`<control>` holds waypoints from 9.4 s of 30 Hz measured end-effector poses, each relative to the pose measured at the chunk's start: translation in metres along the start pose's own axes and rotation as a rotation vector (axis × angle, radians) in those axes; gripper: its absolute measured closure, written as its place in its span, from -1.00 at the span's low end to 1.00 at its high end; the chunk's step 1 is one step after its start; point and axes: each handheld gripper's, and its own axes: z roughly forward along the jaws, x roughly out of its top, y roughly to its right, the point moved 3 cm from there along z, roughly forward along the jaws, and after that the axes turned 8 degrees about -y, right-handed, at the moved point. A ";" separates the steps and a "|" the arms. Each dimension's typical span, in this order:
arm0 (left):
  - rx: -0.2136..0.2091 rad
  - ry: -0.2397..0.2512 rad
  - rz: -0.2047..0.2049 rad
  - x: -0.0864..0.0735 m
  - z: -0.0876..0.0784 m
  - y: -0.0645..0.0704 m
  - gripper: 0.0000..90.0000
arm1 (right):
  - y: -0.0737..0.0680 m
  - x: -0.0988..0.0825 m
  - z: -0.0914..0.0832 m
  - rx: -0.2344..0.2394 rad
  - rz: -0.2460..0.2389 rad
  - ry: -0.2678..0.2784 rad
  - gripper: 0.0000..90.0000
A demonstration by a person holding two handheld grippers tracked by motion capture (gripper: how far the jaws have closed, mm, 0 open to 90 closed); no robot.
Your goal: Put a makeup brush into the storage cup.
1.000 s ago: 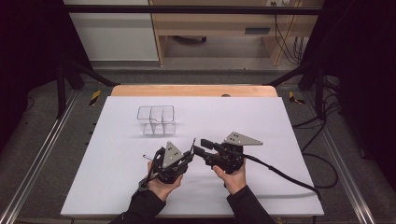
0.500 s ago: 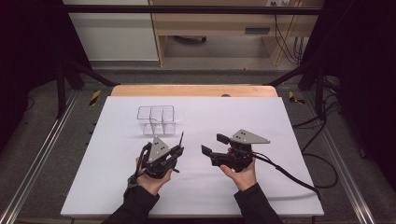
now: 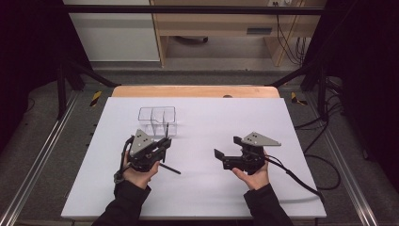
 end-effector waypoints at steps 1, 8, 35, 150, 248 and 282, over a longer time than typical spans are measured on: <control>0.005 0.001 -0.002 0.001 -0.002 -0.003 0.83 | 0.002 -0.001 0.000 -0.003 0.003 -0.002 -0.76; 0.027 0.008 -0.023 0.006 -0.009 -0.020 0.83 | 0.010 -0.006 -0.005 -0.047 -0.002 -0.018 -0.80; 0.059 0.055 -0.077 0.042 -0.006 -0.063 0.83 | 0.039 -0.029 -0.021 -0.142 0.013 -0.069 -0.88; 0.138 -0.049 -0.114 0.029 0.097 -0.118 0.83 | 0.038 -0.030 -0.020 -0.135 0.027 -0.077 -0.91; -0.089 -0.191 0.154 -0.050 -0.013 -0.060 -0.69 | 0.012 -0.014 -0.021 -0.084 -0.034 -0.069 -0.89; -0.129 -0.380 0.291 -0.061 0.038 -0.046 -0.59 | 0.014 -0.025 -0.016 -0.086 -0.034 -0.103 -0.89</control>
